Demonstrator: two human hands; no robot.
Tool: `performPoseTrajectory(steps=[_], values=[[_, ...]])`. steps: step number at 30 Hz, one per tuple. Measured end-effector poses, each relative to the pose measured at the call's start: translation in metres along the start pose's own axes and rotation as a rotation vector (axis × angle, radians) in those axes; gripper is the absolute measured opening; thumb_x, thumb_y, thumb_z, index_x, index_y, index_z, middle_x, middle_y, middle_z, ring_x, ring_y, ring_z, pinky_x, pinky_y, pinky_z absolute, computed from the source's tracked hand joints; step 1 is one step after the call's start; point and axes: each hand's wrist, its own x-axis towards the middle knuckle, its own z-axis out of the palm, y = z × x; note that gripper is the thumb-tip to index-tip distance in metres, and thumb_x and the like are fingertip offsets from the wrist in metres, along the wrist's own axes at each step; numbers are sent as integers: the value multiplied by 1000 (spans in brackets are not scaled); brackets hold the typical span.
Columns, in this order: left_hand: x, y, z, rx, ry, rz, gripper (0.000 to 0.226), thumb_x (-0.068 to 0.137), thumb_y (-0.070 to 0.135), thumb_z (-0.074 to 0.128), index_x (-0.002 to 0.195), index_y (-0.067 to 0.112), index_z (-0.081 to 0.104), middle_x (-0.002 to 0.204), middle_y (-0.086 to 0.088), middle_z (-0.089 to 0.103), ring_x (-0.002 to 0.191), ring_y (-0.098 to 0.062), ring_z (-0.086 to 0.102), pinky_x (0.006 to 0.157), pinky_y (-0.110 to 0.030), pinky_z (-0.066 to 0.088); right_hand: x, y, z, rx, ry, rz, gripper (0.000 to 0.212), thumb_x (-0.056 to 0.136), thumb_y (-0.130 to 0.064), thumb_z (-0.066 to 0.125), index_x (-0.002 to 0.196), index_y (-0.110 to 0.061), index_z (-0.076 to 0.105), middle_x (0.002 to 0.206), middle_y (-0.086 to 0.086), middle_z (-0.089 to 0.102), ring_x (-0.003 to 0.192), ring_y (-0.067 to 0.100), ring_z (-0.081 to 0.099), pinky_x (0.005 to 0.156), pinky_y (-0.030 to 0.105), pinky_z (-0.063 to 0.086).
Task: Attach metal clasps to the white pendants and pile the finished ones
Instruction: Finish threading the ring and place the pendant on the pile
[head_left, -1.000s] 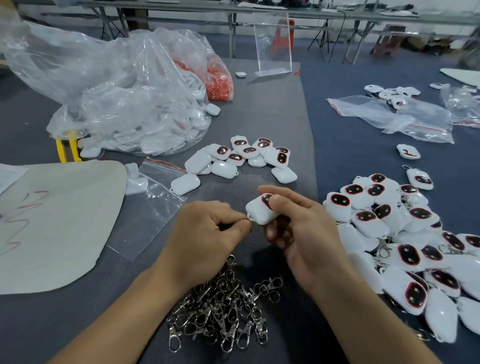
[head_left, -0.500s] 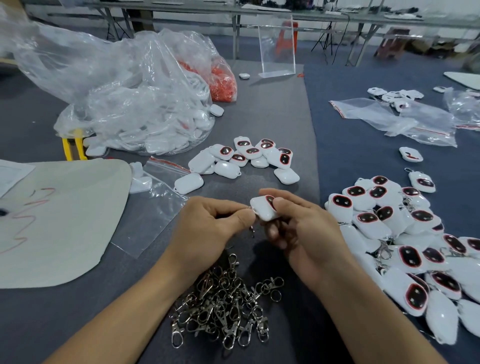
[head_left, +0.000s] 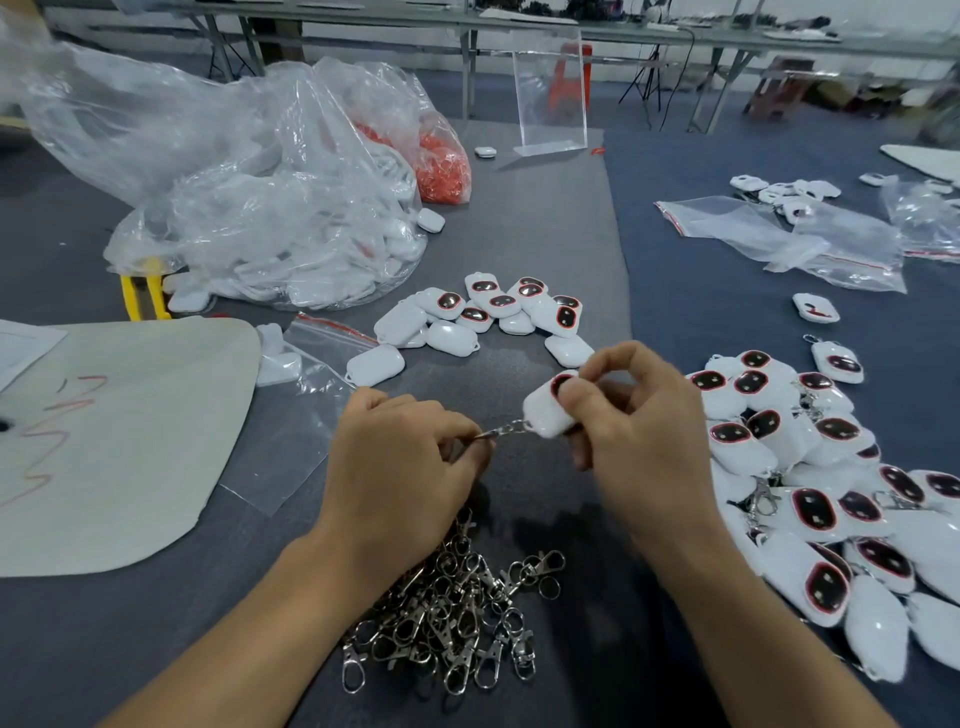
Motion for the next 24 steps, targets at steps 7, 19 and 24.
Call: performPoseTrajectory(steps=[7,19,24], values=[[-1,-1,2,9,-6,-40,15,78,45,69,70,33,74,60,19,60,61,-1,48,86,-32,33,22,-5,-47,-370,58,1,17,79,-5,70,70,-19,67,51,5,61,49,15,48,58,33,46],[-2,-2,5,64,-37,-44,11,77,37,82,70,32,75,63,18,66,59,-2,44,83,-29,30,20,-13,-62,-1077,35,-135,38,63,9,72,60,-28,65,77,-2,72,92,32,59,90,33,26],[-3,-2,3,86,-35,-32,11,76,36,85,72,30,76,64,16,68,59,-4,40,78,-30,30,8,-3,-9,-894,-12,-389,43,63,14,62,93,-12,80,102,4,77,107,33,59,94,27,25]])
